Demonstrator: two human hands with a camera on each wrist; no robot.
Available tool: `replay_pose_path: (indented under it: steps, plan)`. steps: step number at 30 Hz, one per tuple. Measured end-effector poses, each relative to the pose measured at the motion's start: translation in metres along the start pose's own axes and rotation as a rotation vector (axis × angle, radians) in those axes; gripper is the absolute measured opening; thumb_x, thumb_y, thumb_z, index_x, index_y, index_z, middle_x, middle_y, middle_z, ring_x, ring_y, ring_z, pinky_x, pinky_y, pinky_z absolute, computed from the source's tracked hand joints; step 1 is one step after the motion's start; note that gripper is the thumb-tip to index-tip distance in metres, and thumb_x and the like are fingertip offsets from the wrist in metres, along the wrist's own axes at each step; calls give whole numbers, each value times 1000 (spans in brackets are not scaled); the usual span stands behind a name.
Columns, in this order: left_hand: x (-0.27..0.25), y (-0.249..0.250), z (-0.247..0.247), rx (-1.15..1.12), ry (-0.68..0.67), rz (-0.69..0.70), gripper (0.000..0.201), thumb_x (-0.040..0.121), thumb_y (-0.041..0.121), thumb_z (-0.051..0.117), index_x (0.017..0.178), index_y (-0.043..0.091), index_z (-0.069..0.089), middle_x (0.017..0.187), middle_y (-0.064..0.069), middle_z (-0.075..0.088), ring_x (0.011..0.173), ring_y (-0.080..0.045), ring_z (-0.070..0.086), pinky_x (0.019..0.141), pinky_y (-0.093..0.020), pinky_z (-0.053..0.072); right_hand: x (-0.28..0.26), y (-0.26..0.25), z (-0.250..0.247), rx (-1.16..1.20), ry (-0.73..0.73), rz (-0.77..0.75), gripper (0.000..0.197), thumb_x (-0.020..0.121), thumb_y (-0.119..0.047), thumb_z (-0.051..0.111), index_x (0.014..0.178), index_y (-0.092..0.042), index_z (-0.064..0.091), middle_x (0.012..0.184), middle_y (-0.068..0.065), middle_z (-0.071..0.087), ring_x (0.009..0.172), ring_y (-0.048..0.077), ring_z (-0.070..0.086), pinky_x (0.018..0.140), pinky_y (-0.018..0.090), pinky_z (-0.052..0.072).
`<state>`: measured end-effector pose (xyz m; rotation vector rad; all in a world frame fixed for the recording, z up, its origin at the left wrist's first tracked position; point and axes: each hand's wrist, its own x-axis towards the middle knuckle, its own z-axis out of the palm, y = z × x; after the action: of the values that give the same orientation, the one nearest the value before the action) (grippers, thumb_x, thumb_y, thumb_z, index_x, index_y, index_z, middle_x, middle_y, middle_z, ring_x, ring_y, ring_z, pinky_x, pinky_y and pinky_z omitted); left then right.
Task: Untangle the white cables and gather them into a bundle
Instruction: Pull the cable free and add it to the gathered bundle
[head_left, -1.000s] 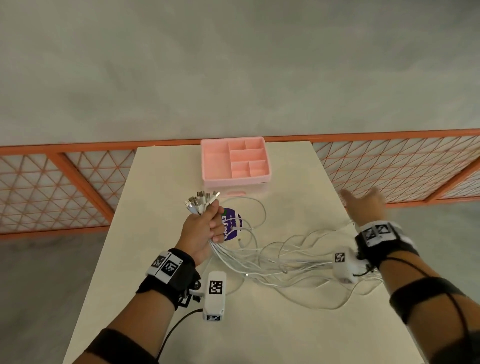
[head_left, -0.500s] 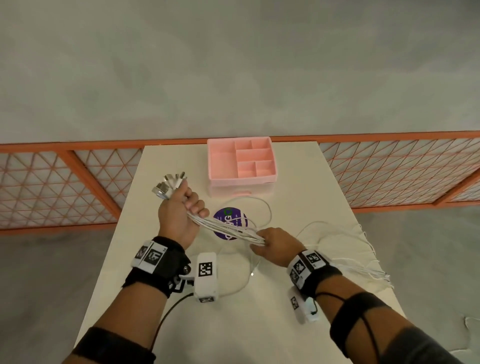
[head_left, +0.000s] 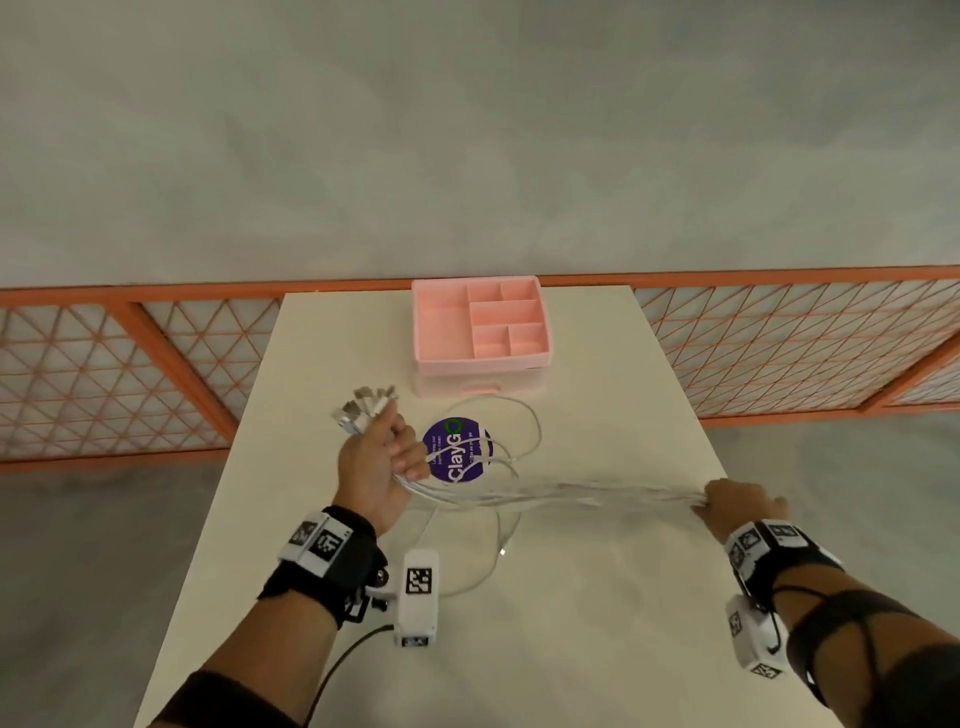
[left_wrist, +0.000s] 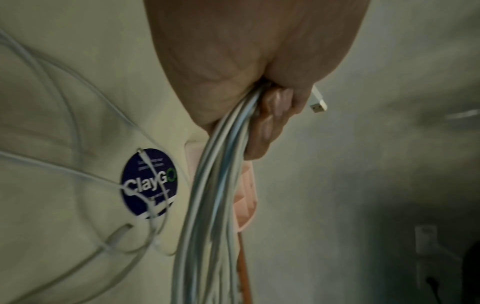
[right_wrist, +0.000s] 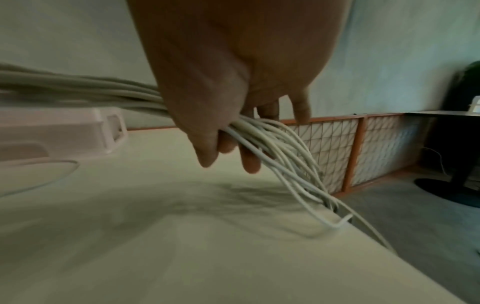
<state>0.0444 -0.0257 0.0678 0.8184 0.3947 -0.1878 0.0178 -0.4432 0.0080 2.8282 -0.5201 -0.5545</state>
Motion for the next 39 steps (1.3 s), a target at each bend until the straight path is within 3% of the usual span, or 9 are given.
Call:
replay_pose_path:
  steps: [6,9,14,19,23,27,32,36,39]
  plan:
    - [-13,-38,-1,353,-5,-54,34,101,23,57,68,18,47,55,2,30,45,-12,27,46,-23,29,-7,-32,15,12,-374,-140,76,62,-41,84,130,-24,54,129,2,54,123,27,52,103,38,45]
    - [-14,-45,5,456,1,-48,39,101,21,56,65,17,43,56,-1,32,47,-14,30,48,-27,33,-20,-76,-30,234,-371,-338,74,78,-34,78,143,-20,44,148,2,45,133,21,47,107,27,37]
    - [-18,-42,17,448,-35,-36,30,102,19,55,72,14,52,54,-1,35,47,-15,33,49,-29,36,-68,-170,-96,1170,-206,-680,39,93,-38,64,128,-22,57,119,-2,66,105,11,63,86,23,46]
    - [-26,-35,28,485,-156,-60,16,105,15,47,92,8,54,55,-3,39,47,-15,37,50,-31,42,-98,-221,-125,1417,-272,-744,40,97,-49,53,132,-30,51,92,1,69,66,16,67,62,26,54]
    - [-30,-26,27,524,-241,-94,15,102,7,50,88,6,49,56,-5,43,47,-16,43,56,-34,51,-93,-229,-142,1315,-161,-755,32,103,-38,43,118,-22,67,104,-7,70,95,9,66,86,21,49]
    - [-25,-23,24,603,-211,-104,18,96,-12,41,90,4,48,55,-6,44,46,-16,46,55,-34,53,-100,-230,-150,1051,-68,-880,30,104,-23,40,109,-12,67,104,1,67,90,10,61,80,19,46]
    - [-28,-21,21,676,-197,-125,25,94,-17,40,85,1,56,53,-6,48,46,-15,48,53,-31,50,-109,-228,-158,754,-50,-979,53,102,-47,39,90,-2,63,90,13,65,82,23,62,79,36,48]
    - [-29,-24,22,713,-193,-77,21,97,-11,42,103,1,58,53,-2,51,46,-12,47,50,-30,46,-108,-231,-154,560,-104,-1008,55,102,-51,34,142,-15,46,143,9,50,129,23,49,107,33,35]
    - [-26,-25,21,729,-168,-45,23,94,-13,43,109,-5,58,51,-3,48,44,-12,46,48,-29,45,-105,-232,-147,724,-142,-1001,44,105,-41,35,148,-32,39,142,0,54,129,15,48,105,24,33]
